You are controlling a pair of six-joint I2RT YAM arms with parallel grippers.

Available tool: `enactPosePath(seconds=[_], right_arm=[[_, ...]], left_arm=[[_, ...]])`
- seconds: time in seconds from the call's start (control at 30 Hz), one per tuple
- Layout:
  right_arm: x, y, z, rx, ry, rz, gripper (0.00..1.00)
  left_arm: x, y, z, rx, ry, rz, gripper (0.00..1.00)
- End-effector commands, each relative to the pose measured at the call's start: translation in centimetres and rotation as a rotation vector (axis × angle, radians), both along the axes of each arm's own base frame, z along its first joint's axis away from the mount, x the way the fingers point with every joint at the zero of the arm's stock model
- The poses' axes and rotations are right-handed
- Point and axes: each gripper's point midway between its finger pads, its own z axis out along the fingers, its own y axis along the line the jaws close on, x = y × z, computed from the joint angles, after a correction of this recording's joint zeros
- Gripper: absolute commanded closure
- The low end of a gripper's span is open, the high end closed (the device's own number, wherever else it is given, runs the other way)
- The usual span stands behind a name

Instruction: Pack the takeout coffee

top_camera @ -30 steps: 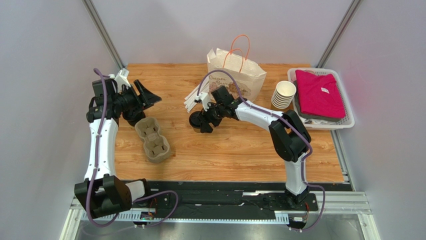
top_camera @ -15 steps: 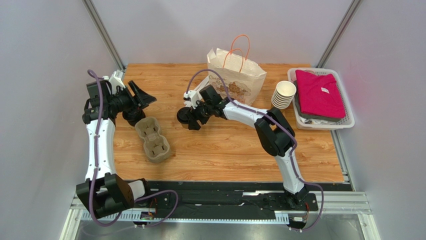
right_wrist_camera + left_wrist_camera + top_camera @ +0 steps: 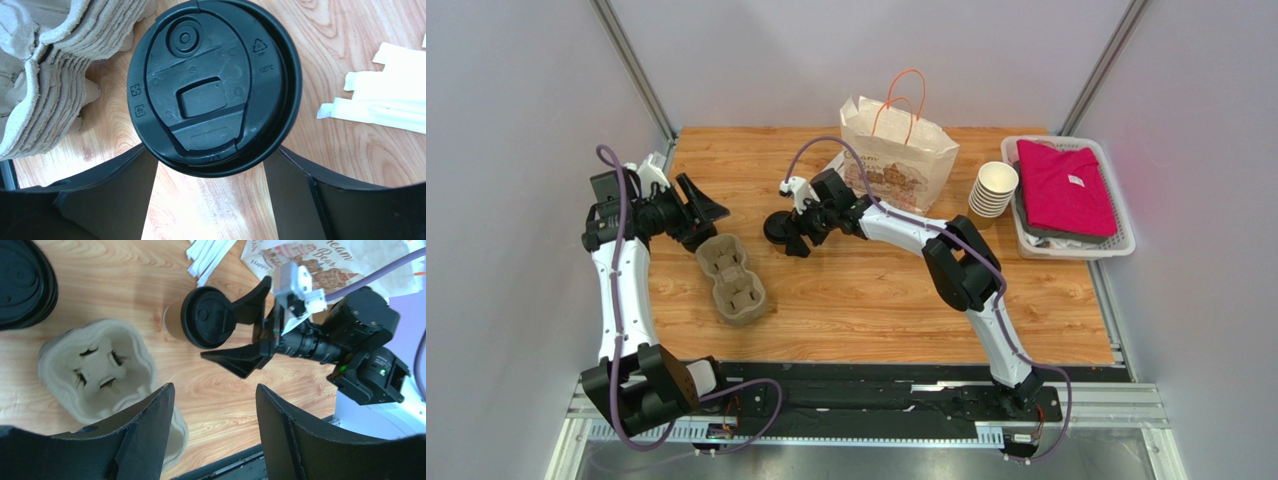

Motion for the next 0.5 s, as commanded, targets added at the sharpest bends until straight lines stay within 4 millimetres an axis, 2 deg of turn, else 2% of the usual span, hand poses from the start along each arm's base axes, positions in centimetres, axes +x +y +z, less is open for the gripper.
enactPosePath(seconds=[0.0, 0.03, 0.07, 0.13, 0.17, 0.2, 0.23, 0.27, 0.33, 0.37, 0.43, 0.47], right_arm=[[0.8, 0.0, 5.7, 0.068, -0.095, -0.025, 0.19], [0.6, -0.4, 6.2, 0.063, -0.099, -0.029, 0.17], [0.3, -0.9, 7.7, 0.075, -0.112, -0.034, 0.16], [-0.1, -1.8, 8.9, 0.075, -0.118, -0.041, 0.14], [-0.4, -2.2, 10.9, 0.093, -0.143, -0.044, 0.14], [-0.9, -2.8, 11.0, 0.083, -0.133, -0.047, 0.12], [-1.0, -3.1, 11.8, 0.084, -0.141, -0.053, 0.11], [-1.3, -3.7, 13.5, 0.099, -0.155, -0.058, 0.11], [-1.9, -4.7, 14.4, 0.091, -0.154, -0.068, 0.11], [-2.1, -5.4, 16.1, 0.108, -0.171, -0.074, 0.11], [-2.8, -6.5, 16.6, 0.093, -0.159, -0.079, 0.11], [-3.1, -7.4, 18.0, 0.105, -0.174, -0.089, 0.1]], left_arm=[[-1.7, 1.2, 0.8, 0.077, -0.01, 0.01, 0.31], [-2.2, 1.8, 0.3, 0.073, 0.019, 0.036, 0.31], [-2.5, 2.2, 0.1, 0.075, 0.03, 0.048, 0.31], [-3.4, 3.2, -0.7, 0.069, 0.082, 0.097, 0.33], [-3.9, 3.5, -1.3, 0.076, 0.108, 0.11, 0.34], [-4.3, 3.9, -1.6, 0.086, 0.127, 0.129, 0.35], [-5.1, 4.0, -2.6, 0.093, 0.172, 0.143, 0.36], [-5.4, 4.1, -2.8, 0.1, 0.182, 0.15, 0.36], [-6.3, 4.5, -3.9, 0.13, 0.222, 0.192, 0.36], [-6.5, 4.8, -4.3, 0.138, 0.237, 0.212, 0.37], [-7.2, 5.5, -5.8, 0.16, 0.302, 0.258, 0.4], [-7.4, 5.7, -6.3, 0.164, 0.323, 0.269, 0.42]])
